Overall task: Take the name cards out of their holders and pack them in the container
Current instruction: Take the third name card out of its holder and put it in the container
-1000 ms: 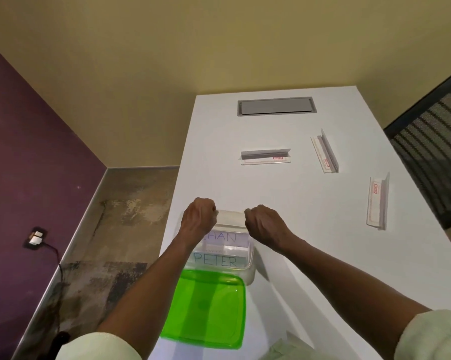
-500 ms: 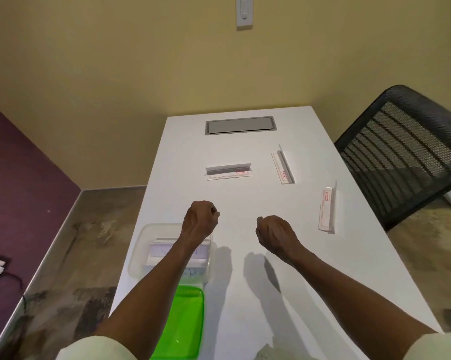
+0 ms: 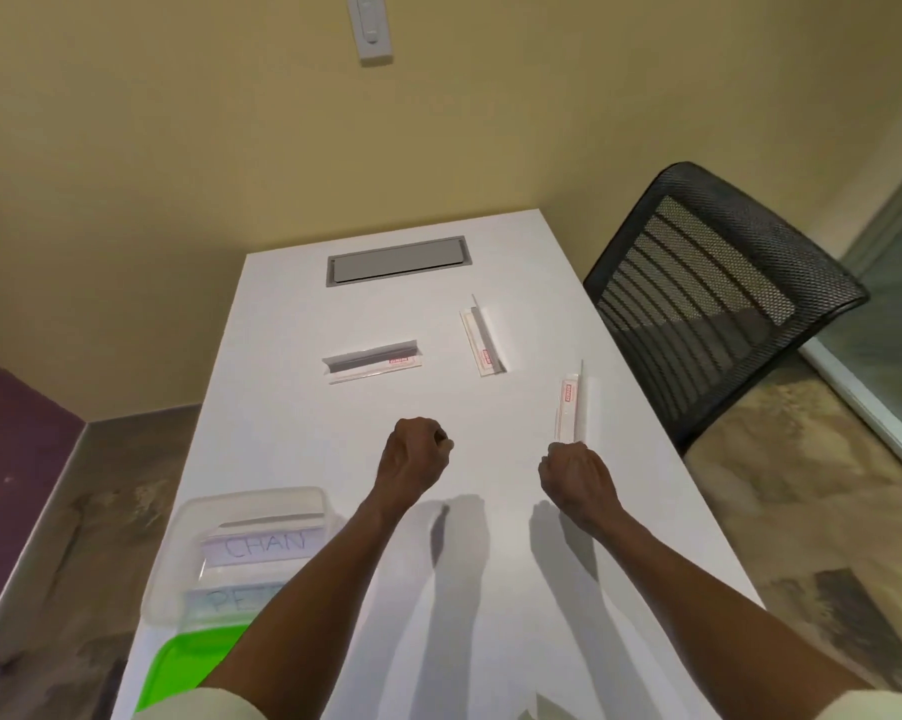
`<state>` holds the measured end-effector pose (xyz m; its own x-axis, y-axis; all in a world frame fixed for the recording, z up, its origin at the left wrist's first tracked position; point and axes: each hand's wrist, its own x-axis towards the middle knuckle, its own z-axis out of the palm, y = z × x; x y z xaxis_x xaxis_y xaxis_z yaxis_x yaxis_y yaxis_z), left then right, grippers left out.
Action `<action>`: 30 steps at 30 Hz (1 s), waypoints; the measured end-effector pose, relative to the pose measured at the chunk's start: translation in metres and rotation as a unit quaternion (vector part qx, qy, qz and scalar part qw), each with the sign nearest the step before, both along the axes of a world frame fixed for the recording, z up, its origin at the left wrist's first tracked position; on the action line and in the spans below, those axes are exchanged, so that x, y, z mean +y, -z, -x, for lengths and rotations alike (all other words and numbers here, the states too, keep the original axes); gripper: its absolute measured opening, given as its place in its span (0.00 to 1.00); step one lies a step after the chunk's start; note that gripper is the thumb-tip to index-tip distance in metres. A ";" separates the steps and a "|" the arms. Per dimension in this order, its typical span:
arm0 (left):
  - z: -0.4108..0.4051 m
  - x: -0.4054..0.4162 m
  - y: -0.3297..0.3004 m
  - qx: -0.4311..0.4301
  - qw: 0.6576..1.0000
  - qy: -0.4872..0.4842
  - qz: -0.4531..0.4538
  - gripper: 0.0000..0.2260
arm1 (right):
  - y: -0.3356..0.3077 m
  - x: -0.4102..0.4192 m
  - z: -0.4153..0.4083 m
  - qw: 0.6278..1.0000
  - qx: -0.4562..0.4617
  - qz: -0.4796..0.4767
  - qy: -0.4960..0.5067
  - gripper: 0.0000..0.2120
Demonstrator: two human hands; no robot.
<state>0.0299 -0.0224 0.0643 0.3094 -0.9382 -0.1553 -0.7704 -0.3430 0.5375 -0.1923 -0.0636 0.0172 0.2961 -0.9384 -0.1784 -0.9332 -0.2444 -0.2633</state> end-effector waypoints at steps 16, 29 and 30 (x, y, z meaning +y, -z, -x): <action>0.076 -0.104 0.010 -0.032 0.995 0.087 0.026 0.09 | 0.042 -0.046 0.056 0.949 -0.148 -0.104 0.259 0.11; 0.117 -0.197 0.022 -0.070 0.977 0.197 0.048 0.09 | 0.066 -0.077 0.060 0.742 -0.339 -0.384 0.433 0.07; 0.119 -0.203 0.025 -0.070 0.976 0.202 0.047 0.09 | 0.067 -0.079 0.060 0.731 -0.351 -0.388 0.437 0.07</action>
